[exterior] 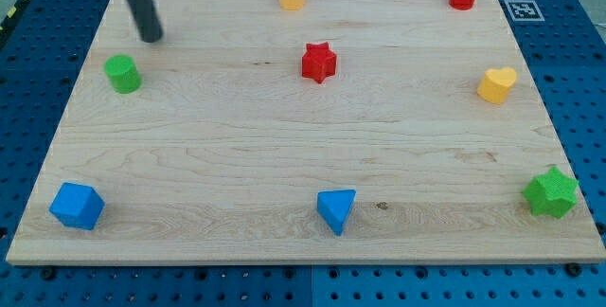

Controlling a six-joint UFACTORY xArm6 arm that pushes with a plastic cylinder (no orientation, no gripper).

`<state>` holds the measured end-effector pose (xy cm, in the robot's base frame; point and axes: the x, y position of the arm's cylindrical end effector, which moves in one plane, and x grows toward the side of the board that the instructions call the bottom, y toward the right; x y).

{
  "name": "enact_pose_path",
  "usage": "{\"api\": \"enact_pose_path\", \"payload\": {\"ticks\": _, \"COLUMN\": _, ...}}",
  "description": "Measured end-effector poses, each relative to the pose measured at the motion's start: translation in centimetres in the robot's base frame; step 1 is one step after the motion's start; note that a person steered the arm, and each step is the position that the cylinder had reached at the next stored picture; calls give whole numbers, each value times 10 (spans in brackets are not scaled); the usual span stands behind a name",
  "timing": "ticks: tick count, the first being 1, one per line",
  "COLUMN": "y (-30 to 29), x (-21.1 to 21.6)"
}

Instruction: Place the green circle to the bottom of yellow hexagon

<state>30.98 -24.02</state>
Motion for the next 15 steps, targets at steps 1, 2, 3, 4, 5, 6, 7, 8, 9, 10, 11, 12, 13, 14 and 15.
{"api": "enact_pose_path", "payload": {"ticks": 1, "y": -38, "x": 31}}
{"api": "enact_pose_path", "payload": {"ticks": 2, "y": -55, "x": 88}}
{"api": "enact_pose_path", "payload": {"ticks": 3, "y": -57, "x": 105}}
{"api": "enact_pose_path", "payload": {"ticks": 4, "y": -23, "x": 105}}
{"api": "enact_pose_path", "payload": {"ticks": 5, "y": 31, "x": 105}}
{"api": "enact_pose_path", "payload": {"ticks": 6, "y": 58, "x": 100}}
{"api": "enact_pose_path", "payload": {"ticks": 7, "y": 48, "x": 120}}
{"api": "enact_pose_path", "payload": {"ticks": 8, "y": 34, "x": 140}}
{"api": "enact_pose_path", "payload": {"ticks": 9, "y": -6, "x": 120}}
{"api": "enact_pose_path", "payload": {"ticks": 10, "y": -17, "x": 98}}
{"api": "enact_pose_path", "payload": {"ticks": 11, "y": -17, "x": 98}}
{"api": "enact_pose_path", "payload": {"ticks": 12, "y": -4, "x": 84}}
{"api": "enact_pose_path", "payload": {"ticks": 13, "y": 31, "x": 82}}
{"api": "enact_pose_path", "payload": {"ticks": 14, "y": 52, "x": 72}}
{"api": "enact_pose_path", "payload": {"ticks": 15, "y": 52, "x": 58}}
